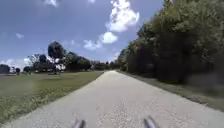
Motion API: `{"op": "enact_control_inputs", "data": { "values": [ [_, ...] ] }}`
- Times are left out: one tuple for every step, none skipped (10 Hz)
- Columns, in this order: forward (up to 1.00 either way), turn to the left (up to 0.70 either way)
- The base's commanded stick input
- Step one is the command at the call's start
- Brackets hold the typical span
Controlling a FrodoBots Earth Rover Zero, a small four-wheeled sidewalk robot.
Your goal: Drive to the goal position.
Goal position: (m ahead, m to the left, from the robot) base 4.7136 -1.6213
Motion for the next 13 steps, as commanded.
{"op": "enact_control_inputs", "data": {
  "values": [
    [0.5,0.0],
    [0.5,0.0],
    [0.5,0.0],
    [0.5,0.0],
    [0.5,0.0],
    [0.5,0.0],
    [0.5,0.0],
    [0.5,0.0],
    [0.5,0.0],
    [0.5,0.0],
    [0.5,0.0],
    [0.5,0.0],
    [0.5,0.0]
  ]
}}
